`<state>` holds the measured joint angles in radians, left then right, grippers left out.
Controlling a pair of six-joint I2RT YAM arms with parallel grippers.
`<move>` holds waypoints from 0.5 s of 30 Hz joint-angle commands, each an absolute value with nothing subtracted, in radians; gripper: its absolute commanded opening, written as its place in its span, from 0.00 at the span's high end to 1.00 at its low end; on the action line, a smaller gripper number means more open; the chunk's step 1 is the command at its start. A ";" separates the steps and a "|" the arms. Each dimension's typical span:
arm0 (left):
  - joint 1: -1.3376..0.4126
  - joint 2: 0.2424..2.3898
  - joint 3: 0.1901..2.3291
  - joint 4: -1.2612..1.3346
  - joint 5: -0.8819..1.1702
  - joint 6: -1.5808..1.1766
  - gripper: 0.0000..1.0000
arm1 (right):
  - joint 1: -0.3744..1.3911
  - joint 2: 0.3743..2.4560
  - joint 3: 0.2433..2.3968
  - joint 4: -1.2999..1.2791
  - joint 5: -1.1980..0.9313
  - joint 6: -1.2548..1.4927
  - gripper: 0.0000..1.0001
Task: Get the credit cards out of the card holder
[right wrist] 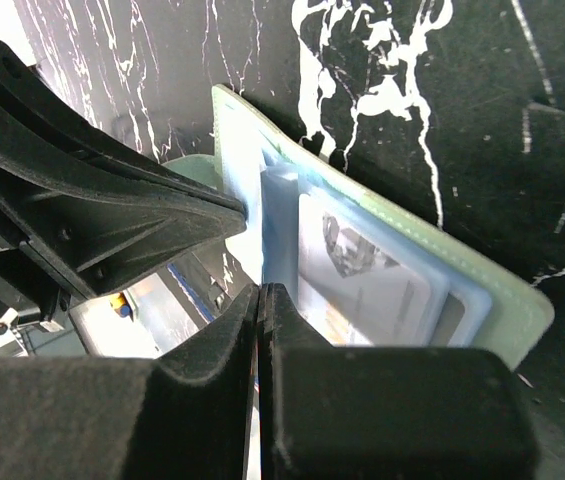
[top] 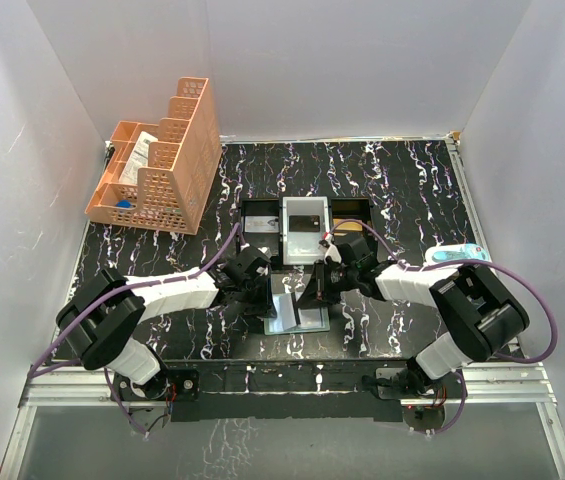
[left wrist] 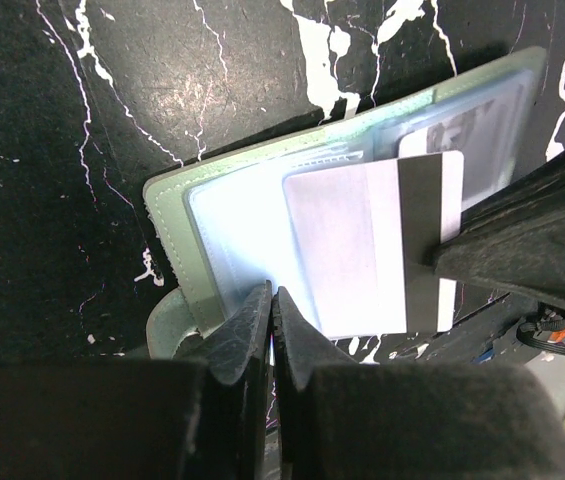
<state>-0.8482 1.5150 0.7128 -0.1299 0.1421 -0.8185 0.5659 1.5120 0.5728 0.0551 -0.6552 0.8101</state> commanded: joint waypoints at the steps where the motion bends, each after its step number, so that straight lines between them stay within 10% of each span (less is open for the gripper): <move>1: -0.851 1.561 0.679 -0.288 0.041 -0.779 1.00 | 0.529 1.477 0.570 0.064 -0.722 0.752 1.00; 15: -0.853 1.433 0.800 -0.233 0.073 -0.770 0.58 | 0.525 1.497 0.553 0.103 -0.647 0.825 1.00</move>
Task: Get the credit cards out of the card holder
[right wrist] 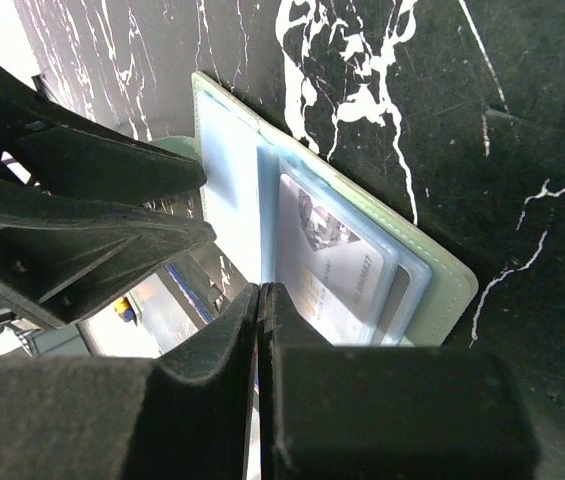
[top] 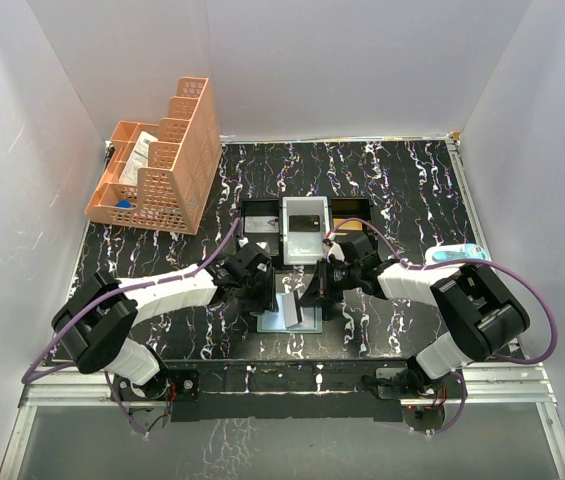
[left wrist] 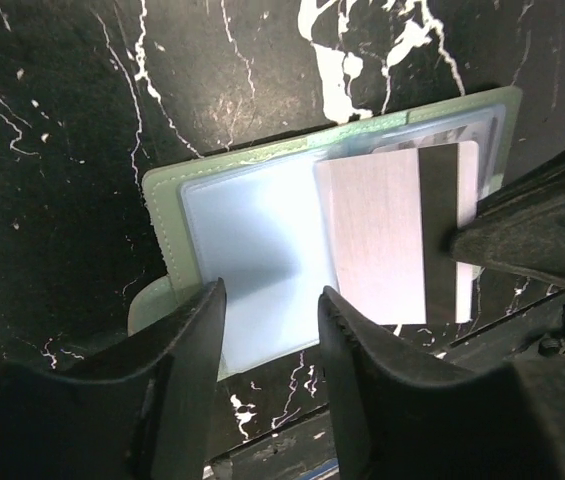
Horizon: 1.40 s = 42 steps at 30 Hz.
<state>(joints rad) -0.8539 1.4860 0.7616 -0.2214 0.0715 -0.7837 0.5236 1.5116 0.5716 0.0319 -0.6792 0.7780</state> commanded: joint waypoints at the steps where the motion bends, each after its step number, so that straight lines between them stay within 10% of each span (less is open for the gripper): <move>1: -0.854 1.432 0.799 -0.210 0.095 -0.777 0.57 | 0.526 1.493 0.546 0.113 -0.637 0.839 1.00; 9: -0.859 1.470 0.736 -0.082 0.237 -0.826 0.61 | 0.535 1.476 0.516 0.132 -0.600 0.893 1.00; 19: -0.864 1.534 0.659 -0.055 0.122 -0.806 0.89 | 0.575 1.453 0.496 0.188 -0.566 0.963 0.90; 27: -0.865 1.572 0.660 -0.077 0.122 -0.808 0.93 | 0.587 1.416 0.464 0.217 -0.500 1.034 0.77; 42: -0.864 1.559 0.675 -0.123 0.097 -0.808 0.93 | 0.718 1.423 0.428 0.312 -0.319 1.121 0.84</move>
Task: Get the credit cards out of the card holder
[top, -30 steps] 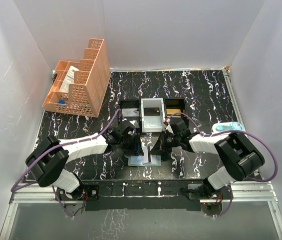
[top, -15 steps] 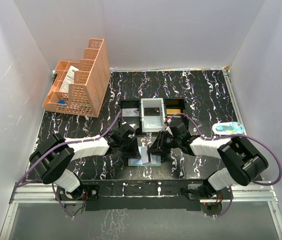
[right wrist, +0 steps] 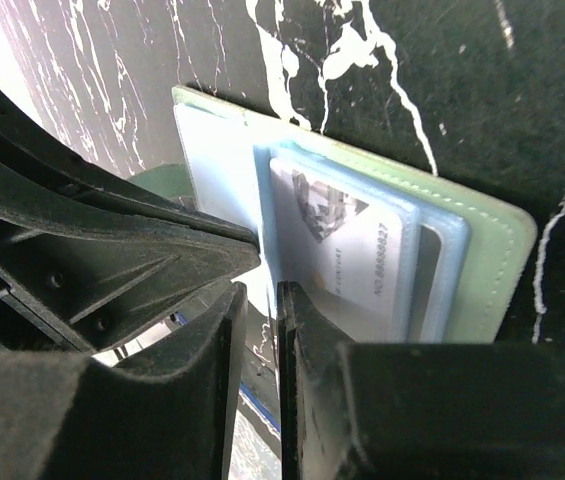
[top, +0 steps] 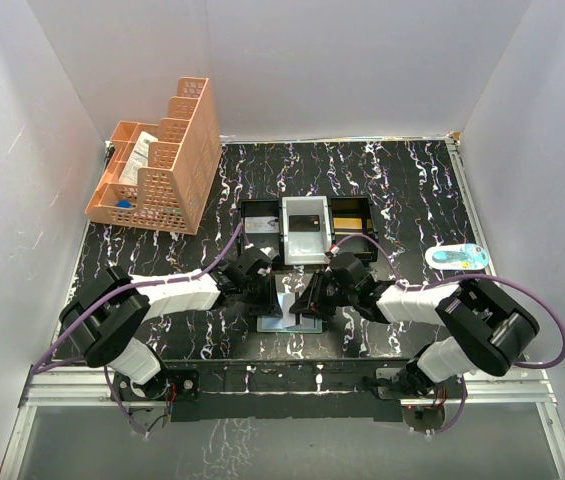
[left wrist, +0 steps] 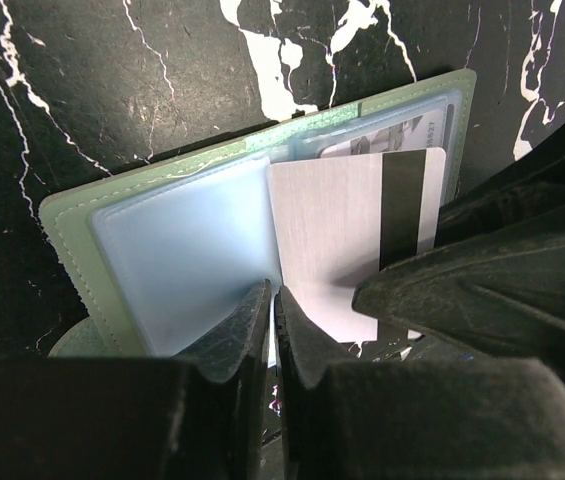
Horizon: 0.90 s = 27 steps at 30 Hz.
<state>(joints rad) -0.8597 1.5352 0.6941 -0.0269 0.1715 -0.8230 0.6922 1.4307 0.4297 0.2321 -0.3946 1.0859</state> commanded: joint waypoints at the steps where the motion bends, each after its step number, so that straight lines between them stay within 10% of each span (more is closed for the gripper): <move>1: -0.864 1.559 0.672 -0.121 0.098 -0.810 0.93 | 0.719 1.417 0.425 0.310 -0.309 1.125 0.86; 10: -0.865 1.544 0.668 -0.132 0.097 -0.807 0.93 | 0.717 1.343 0.427 0.229 -0.254 1.095 0.81; 16: -0.864 1.530 0.672 -0.155 0.085 -0.805 0.93 | 0.717 1.380 0.469 0.210 -0.294 1.064 1.00; 27: -0.863 1.317 0.722 -0.324 -0.162 -0.799 0.56 | 0.713 1.192 0.509 0.151 -0.168 0.944 1.00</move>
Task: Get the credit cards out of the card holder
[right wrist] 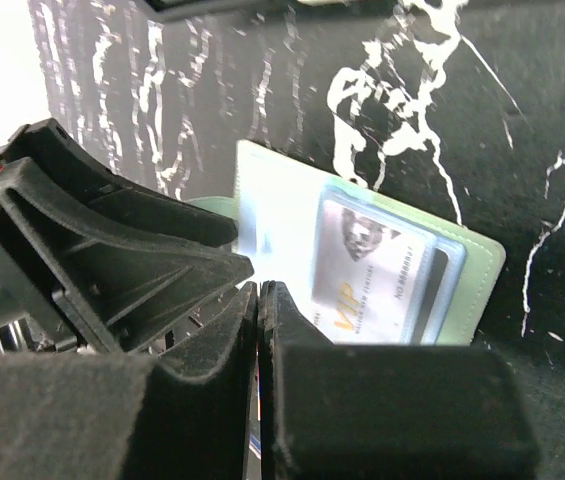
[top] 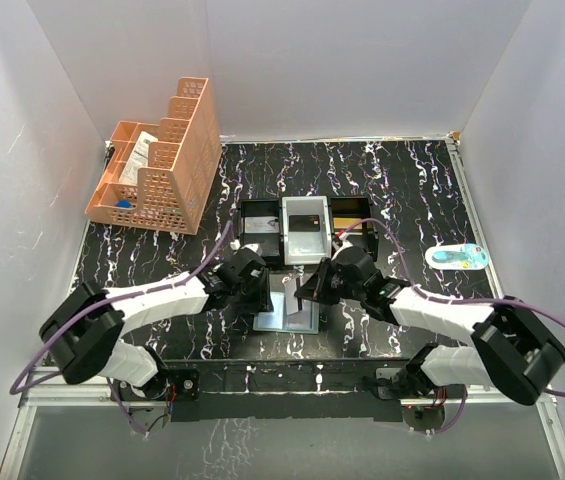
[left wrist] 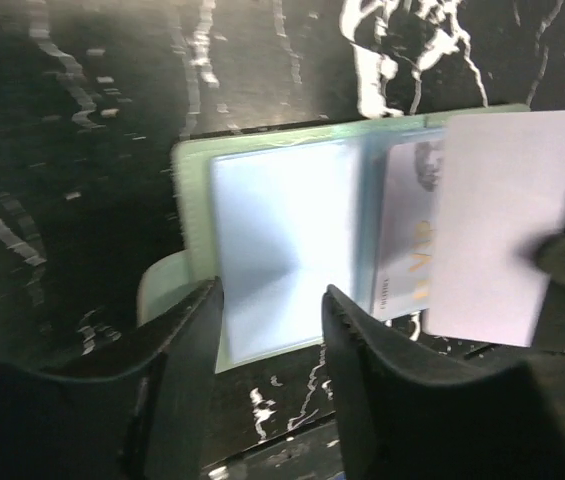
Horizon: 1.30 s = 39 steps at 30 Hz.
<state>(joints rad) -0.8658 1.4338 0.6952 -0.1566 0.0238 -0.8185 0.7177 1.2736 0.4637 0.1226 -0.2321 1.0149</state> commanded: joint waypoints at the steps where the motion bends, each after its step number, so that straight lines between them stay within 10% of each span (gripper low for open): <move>1: -0.863 1.293 0.726 -0.341 -0.181 -0.797 0.53 | 0.713 1.178 0.511 0.149 -0.163 0.927 1.00; 11: -0.837 1.084 0.708 -0.483 -0.400 -0.827 0.01 | 0.712 0.982 0.476 0.304 -0.130 0.527 1.00; 39: -0.443 0.974 0.768 -0.557 -0.300 -0.482 0.01 | 0.789 1.643 1.205 0.040 -0.167 -0.537 1.00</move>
<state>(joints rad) -0.4500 0.9848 0.7307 -0.5236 -0.2779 -0.5423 0.7788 1.5833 1.1023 0.1055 -0.2134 -0.3595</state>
